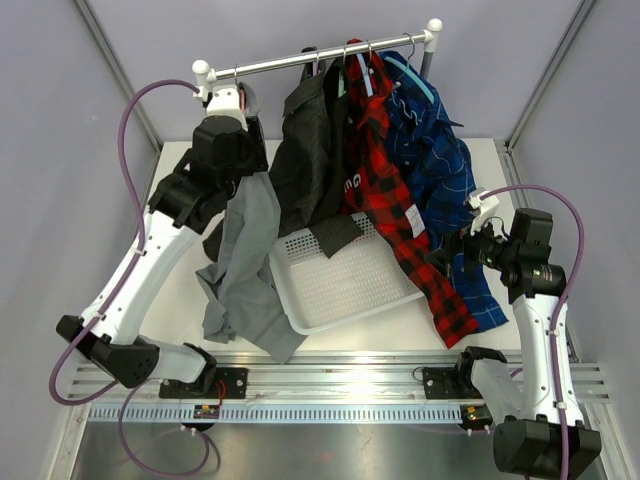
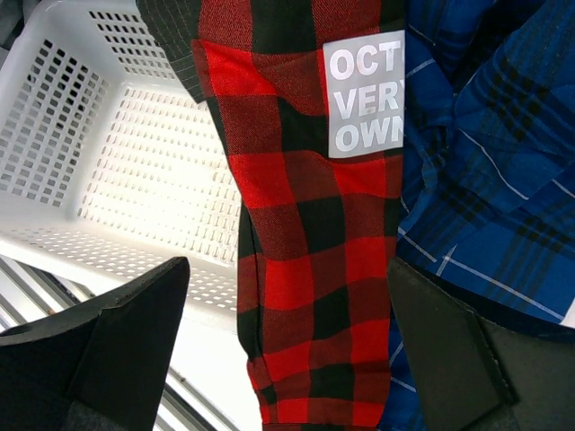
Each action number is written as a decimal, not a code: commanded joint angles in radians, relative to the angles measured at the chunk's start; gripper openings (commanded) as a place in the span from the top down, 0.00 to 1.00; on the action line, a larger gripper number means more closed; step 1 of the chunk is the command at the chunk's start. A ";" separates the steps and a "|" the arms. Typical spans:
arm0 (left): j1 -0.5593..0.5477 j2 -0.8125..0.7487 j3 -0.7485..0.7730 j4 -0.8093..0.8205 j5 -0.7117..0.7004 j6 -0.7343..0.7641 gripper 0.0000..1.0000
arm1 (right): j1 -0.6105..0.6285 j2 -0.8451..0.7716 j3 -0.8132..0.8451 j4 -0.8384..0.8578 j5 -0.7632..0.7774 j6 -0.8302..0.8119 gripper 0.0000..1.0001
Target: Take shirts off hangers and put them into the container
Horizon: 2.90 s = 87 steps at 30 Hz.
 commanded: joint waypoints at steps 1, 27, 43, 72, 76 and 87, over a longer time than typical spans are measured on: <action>-0.004 0.013 0.051 0.105 -0.062 0.053 0.46 | 0.003 -0.017 -0.002 0.029 -0.015 -0.021 0.01; -0.004 -0.215 -0.179 0.462 0.091 0.256 1.00 | 0.003 -0.026 -0.005 0.021 0.021 -0.020 0.01; -0.003 -0.519 -0.456 0.346 0.236 0.349 1.00 | 0.003 -0.015 0.001 -0.046 -0.111 -0.115 0.01; -0.003 -1.134 -1.015 0.334 0.842 0.788 1.00 | 0.649 0.870 1.354 -0.442 -0.047 0.100 0.05; -0.003 -1.174 -1.016 0.269 0.812 0.934 1.00 | 0.660 0.870 1.370 -0.389 -0.048 0.094 0.02; -0.003 -1.108 -0.986 0.088 0.875 1.409 1.00 | 0.851 1.029 1.565 -0.462 0.123 -0.026 0.02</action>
